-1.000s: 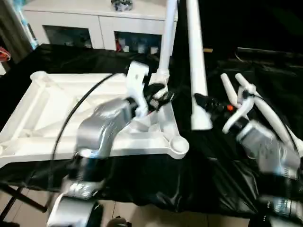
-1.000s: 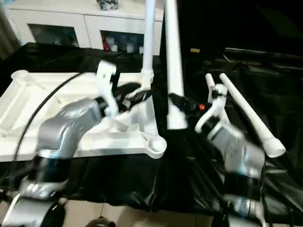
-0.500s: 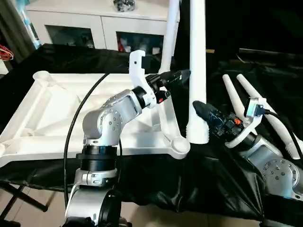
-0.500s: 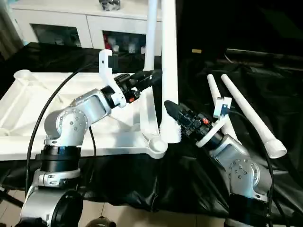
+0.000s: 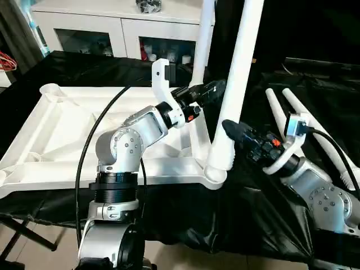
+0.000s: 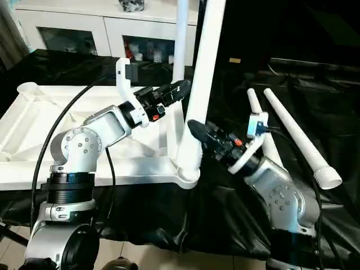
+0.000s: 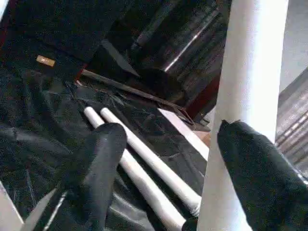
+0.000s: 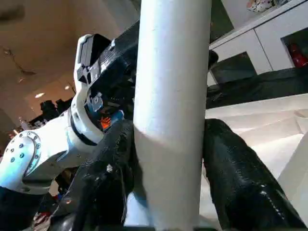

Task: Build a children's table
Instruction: Pick table leg

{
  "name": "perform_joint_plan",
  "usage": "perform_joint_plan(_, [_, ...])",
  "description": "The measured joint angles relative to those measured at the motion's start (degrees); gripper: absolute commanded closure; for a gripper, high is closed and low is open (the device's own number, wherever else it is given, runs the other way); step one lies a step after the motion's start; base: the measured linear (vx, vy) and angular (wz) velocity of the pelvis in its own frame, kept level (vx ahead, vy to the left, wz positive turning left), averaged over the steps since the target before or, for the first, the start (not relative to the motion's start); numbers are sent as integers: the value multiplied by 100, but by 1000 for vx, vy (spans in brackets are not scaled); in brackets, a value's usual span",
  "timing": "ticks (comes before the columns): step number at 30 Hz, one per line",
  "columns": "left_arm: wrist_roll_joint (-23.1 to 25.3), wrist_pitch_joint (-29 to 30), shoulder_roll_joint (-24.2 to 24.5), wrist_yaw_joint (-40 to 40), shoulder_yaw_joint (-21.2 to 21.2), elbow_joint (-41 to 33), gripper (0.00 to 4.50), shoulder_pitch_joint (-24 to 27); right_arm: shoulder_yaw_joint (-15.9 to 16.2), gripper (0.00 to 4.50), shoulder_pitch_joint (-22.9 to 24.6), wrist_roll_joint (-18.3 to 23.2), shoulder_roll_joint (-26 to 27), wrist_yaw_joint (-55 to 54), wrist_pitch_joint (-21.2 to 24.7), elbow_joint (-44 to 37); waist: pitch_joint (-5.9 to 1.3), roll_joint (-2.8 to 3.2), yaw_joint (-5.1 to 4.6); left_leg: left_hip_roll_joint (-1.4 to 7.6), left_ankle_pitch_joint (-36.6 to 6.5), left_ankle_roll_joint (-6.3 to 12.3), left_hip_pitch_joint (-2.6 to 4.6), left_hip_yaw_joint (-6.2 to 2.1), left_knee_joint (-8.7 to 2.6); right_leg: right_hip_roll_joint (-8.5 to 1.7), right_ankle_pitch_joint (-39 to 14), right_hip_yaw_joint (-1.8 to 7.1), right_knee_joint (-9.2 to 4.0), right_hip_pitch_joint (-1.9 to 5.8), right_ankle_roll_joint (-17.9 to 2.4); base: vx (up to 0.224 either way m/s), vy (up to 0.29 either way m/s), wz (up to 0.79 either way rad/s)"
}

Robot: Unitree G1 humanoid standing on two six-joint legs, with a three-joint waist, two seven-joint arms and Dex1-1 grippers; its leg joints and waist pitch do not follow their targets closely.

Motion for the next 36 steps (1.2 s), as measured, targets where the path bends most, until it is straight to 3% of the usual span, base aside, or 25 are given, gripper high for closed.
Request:
perform_joint_plan(10, [-678,86,-178,42,374,15,62,-101,-74,265,-190,-1,-16,-276,-99,157,0,1,4,0,-1,1,-5,-1,-1,0,0,-2,-2,-2,0,0,0,0])
perform_joint_plan(16, [-675,142,-174,-9,258,10,62,-99,213,265,-189,-185,-160,-322,-97,157,0,1,1,-1,-1,1,-5,-2,-1,0,-1,-2,-2,-2,1,0,0,0])
perform_joint_plan(22, [-437,138,-151,105,-138,20,62,-83,733,265,-153,-513,-268,-241,-159,95,0,0,0,-1,-1,0,-5,-2,-3,0,-2,-2,-3,-2,3,0,0,0])
perform_joint_plan(24, [-435,127,-161,197,-136,27,80,-83,798,265,-154,-587,-272,-261,-212,95,0,0,-1,-1,-1,0,-5,-2,-3,0,-2,-2,-3,-2,3,0,0,0])
perform_joint_plan(28, [-111,-151,-186,873,-78,229,102,-92,1376,265,-292,-1431,-217,-895,-693,115,0,0,-50,0,0,-2,-2,-5,-3,1,0,-2,-2,-2,5,0,0,0])
perform_joint_plan(32, [160,-395,-200,1496,-5,277,138,-103,1737,265,-469,-2055,-3,-1503,-916,217,3,-5,-68,-1,0,-2,-7,-5,-4,1,-2,-2,-3,-5,8,0,0,0])
perform_joint_plan(34, [237,-510,-205,1769,46,287,140,-106,1885,265,-562,-2210,127,-1692,-993,219,9,-14,-79,-1,-1,-2,-8,-5,-7,1,-4,-2,-3,-6,10,0,0,0])
perform_joint_plan(36, [288,-630,-211,2019,82,300,171,-109,1964,265,-621,-2297,271,-1837,-1013,219,11,-17,-90,-1,-2,0,-11,-6,-7,1,-5,-2,-3,-7,11,0,0,0])
